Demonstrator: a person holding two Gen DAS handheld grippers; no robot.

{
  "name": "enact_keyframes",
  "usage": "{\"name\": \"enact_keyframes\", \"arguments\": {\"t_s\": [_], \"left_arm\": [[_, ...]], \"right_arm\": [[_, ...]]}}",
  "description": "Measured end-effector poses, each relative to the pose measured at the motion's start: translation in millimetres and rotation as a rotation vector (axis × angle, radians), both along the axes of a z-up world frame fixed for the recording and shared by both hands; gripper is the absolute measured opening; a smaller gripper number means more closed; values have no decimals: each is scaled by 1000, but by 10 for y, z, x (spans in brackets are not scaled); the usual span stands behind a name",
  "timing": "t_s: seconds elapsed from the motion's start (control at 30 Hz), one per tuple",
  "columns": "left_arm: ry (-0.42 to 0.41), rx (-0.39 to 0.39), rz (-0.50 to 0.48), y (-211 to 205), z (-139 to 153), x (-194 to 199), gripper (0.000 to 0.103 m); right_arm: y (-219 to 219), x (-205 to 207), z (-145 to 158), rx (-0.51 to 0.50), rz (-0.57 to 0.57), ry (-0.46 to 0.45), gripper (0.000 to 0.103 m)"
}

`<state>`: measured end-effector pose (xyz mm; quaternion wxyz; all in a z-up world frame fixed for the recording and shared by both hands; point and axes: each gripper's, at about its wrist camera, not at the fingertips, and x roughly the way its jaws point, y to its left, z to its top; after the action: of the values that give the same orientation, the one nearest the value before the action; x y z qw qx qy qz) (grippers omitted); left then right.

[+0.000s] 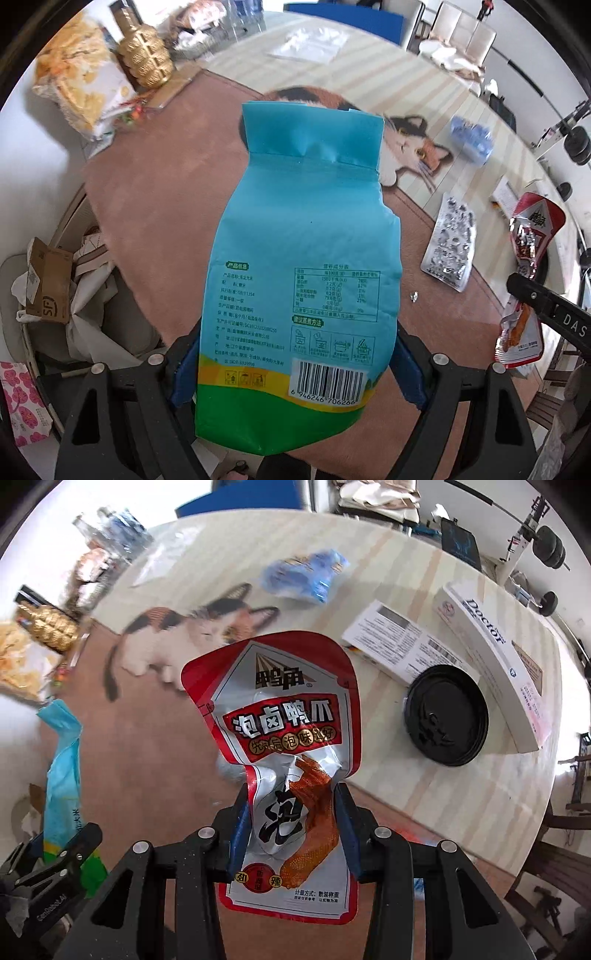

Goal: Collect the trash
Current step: 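Grasp the blue-green snack bag with the left gripper while the right gripper grasps the red snack packet, then carry both bags over the white bin and open both grippers to drop them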

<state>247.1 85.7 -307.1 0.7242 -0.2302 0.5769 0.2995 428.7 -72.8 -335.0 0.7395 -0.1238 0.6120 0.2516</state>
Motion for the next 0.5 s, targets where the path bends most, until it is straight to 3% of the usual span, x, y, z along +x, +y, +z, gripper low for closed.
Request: {"name": "enact_keyframes", "arguments": {"t_s": [0.17,0.33,0.5], "left_arm": [[-66,21,27,19,302,-483,85],[-110,28,87,61,463,-1206,85],[-116,4,165,81,410,-2092,85]], "right_arm": [[101,-450,350,57,34,-4,45],[323,-1135,434,96,90,9,45],[499,-2058,363,114,183,55,44]]}}
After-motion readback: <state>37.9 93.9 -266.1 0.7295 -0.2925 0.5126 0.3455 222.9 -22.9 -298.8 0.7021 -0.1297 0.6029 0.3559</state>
